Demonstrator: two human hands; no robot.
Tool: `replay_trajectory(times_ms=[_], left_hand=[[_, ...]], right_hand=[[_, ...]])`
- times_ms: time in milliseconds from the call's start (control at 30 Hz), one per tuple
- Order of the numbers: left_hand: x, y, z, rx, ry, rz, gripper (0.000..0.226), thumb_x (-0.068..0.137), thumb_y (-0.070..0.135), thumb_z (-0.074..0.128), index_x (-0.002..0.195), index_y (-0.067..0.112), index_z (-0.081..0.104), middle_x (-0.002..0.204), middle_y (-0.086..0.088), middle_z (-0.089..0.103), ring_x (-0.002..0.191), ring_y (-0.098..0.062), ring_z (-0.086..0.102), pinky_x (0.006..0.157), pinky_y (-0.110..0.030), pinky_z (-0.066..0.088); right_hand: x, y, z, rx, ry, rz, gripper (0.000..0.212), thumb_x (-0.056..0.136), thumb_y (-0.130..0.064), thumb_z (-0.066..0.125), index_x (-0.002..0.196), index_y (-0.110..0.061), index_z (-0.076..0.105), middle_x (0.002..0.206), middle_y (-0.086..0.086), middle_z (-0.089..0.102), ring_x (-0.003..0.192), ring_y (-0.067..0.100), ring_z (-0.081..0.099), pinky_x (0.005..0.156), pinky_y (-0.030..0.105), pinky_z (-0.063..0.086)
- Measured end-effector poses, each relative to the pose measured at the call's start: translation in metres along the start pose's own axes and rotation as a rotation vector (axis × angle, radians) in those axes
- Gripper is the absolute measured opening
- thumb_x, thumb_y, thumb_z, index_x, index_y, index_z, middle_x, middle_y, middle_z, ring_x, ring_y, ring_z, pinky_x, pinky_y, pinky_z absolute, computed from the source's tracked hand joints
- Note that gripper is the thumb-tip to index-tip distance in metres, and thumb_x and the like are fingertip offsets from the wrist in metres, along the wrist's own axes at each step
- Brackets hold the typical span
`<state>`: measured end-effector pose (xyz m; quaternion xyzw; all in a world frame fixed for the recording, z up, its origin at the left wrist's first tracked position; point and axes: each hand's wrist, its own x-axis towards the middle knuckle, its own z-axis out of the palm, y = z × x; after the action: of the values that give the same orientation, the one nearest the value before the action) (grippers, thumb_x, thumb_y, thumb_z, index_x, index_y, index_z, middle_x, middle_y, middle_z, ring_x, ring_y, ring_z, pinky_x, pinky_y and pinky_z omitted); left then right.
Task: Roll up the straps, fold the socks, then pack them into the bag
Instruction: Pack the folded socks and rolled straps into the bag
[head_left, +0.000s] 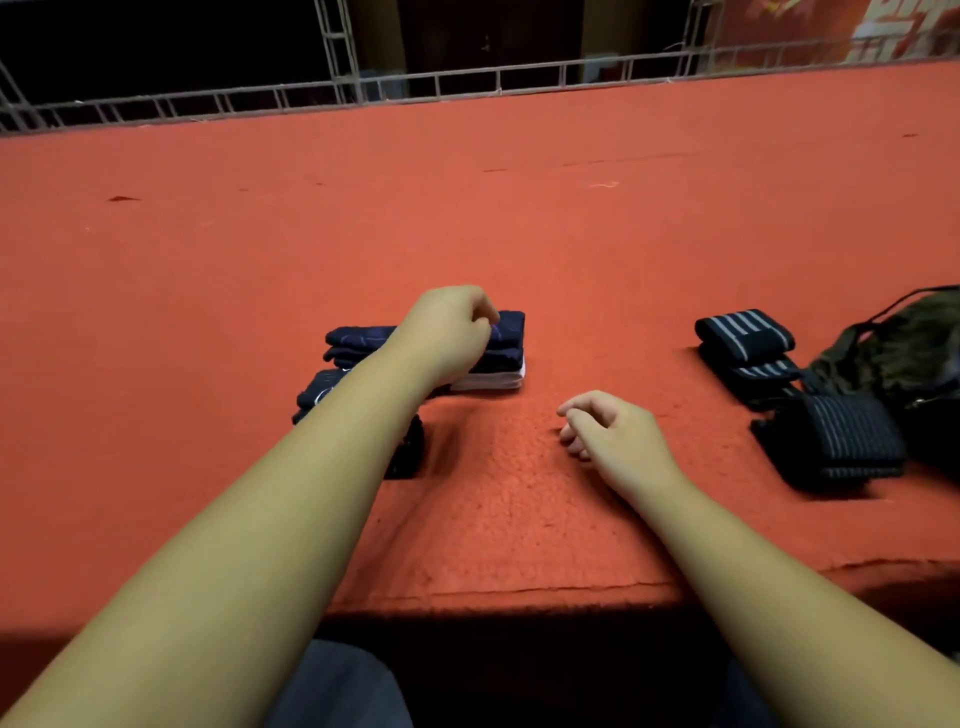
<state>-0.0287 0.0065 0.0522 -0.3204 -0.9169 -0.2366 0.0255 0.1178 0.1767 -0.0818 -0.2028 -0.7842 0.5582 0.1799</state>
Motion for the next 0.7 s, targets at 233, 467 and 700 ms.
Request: replay_trajectory(times_ms=[233, 467, 700], left_hand=[[0.068, -0.016, 0.02, 0.195, -0.108, -0.001, 0.031, 0.104, 0.018, 0.06, 0.134, 0.017, 0.067, 0.136, -0.011, 0.068, 0.126, -0.033, 0.061, 0.105, -0.041, 0.049], [0.095, -0.023, 0.036, 0.36, -0.321, -0.031, 0.074, 0.085, 0.029, 0.089, 0.15, 0.024, 0.054, 0.142, -0.01, 0.062, 0.126, -0.035, 0.061, 0.104, -0.044, 0.051], [0.126, -0.019, 0.038, 0.56, -0.594, -0.02, 0.087, 0.084, 0.05, 0.086, 0.158, 0.032, 0.045, 0.159, -0.003, 0.051, 0.14, -0.033, 0.053, 0.113, -0.051, 0.044]], right_hand=[[0.004, 0.003, 0.0, -0.005, -0.002, -0.026, 0.02, 0.099, -0.014, 0.062, 0.09, -0.026, 0.076, 0.076, 0.004, 0.077, 0.061, 0.011, 0.067, 0.065, 0.032, 0.054], [0.002, 0.001, -0.001, 0.025, -0.01, -0.041, 0.021, 0.099, -0.012, 0.061, 0.091, -0.024, 0.076, 0.077, 0.005, 0.076, 0.062, 0.012, 0.067, 0.063, 0.03, 0.054], [0.004, 0.003, -0.003, 0.074, 0.02, -0.042, 0.019, 0.101, -0.013, 0.061, 0.097, -0.023, 0.076, 0.08, 0.006, 0.076, 0.061, 0.013, 0.068, 0.061, 0.028, 0.053]])
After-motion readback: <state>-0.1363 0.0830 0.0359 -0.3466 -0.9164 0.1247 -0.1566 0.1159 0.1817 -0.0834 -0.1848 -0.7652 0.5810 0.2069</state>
